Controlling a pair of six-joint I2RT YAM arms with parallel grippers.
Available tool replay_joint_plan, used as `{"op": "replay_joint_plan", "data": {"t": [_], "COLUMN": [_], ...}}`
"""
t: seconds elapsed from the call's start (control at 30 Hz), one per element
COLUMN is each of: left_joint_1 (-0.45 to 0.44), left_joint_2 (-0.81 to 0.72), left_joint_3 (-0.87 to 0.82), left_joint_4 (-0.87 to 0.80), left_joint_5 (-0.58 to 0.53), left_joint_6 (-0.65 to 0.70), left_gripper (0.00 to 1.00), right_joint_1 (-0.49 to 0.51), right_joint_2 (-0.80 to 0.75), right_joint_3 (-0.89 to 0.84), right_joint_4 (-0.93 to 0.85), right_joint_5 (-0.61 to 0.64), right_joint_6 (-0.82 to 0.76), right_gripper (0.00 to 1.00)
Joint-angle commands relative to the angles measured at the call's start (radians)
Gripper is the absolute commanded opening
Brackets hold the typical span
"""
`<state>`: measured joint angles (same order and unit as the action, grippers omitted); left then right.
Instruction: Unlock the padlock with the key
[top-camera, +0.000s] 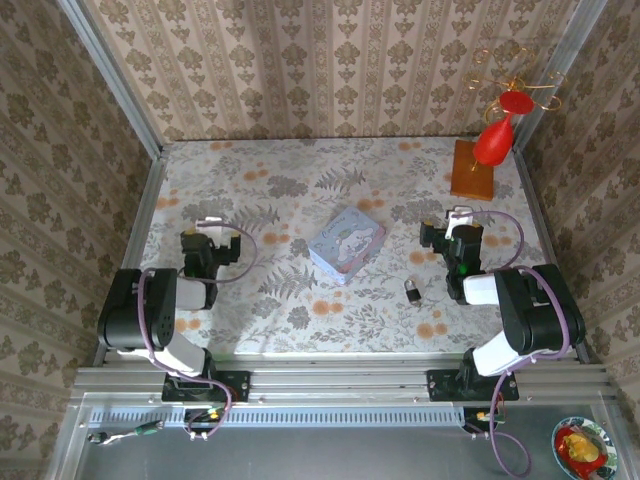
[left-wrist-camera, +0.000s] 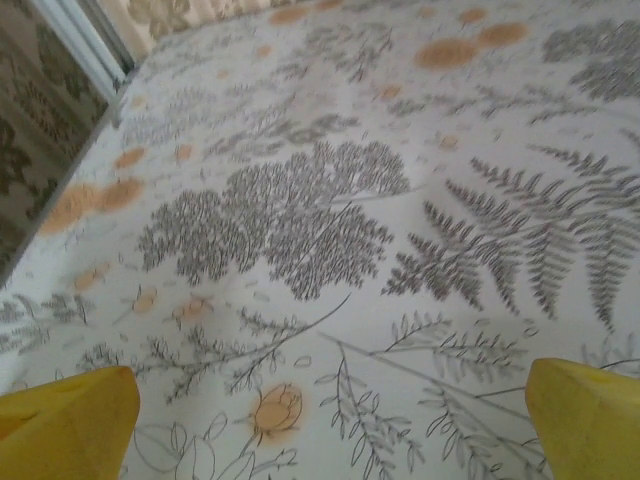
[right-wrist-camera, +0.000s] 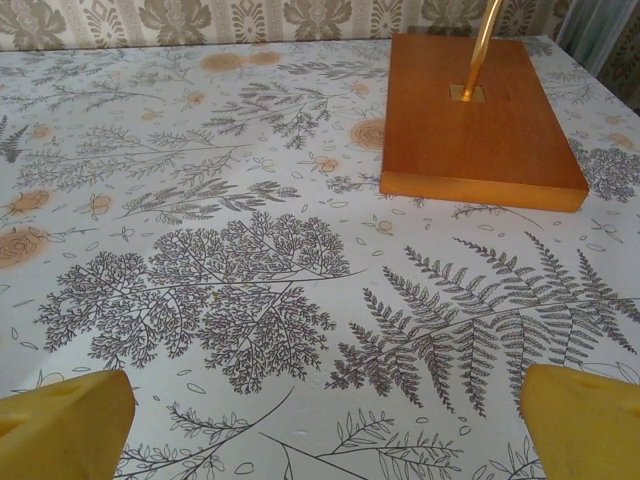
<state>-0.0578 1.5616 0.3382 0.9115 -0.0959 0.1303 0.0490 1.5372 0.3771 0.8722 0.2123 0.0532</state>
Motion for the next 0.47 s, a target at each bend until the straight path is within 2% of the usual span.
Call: {"op": "replay_joint_plan", "data": {"t": [0.0,0.17,0.23,0.43], "left_joint_1": [0.03,0.023,0.022,0.018], "left_joint_2": [-0.01,-0.001,0.002,-0.004], "left_joint_3": [0.042,-0.009,-0.027,0.027], "left_joint_4": [0.018,0.134,0.171,0.062], "left_joint_5": [0.022,-0.075,-0.08,-0.085], "left_joint_6": [-0.081,-0.092,-0.094,-0.093], "left_gripper": [1.0,1.0,1.0,1.0], "right_joint_1": [-0.004,0.0,-0.001,0.0], "right_joint_2": [-0.011,-0.007,-0.005,-0.009], "right_joint_3": [0.013,0.018,0.025,0.014], "right_joint_4": [0.011,0.007,-0.006,0.011], "right_joint_5": [0.03,0.033,0.03,0.03], "right_joint_6": [0.009,0.007,0.008,0.005], "right_gripper": [1.0,1.0,1.0,1.0]}}
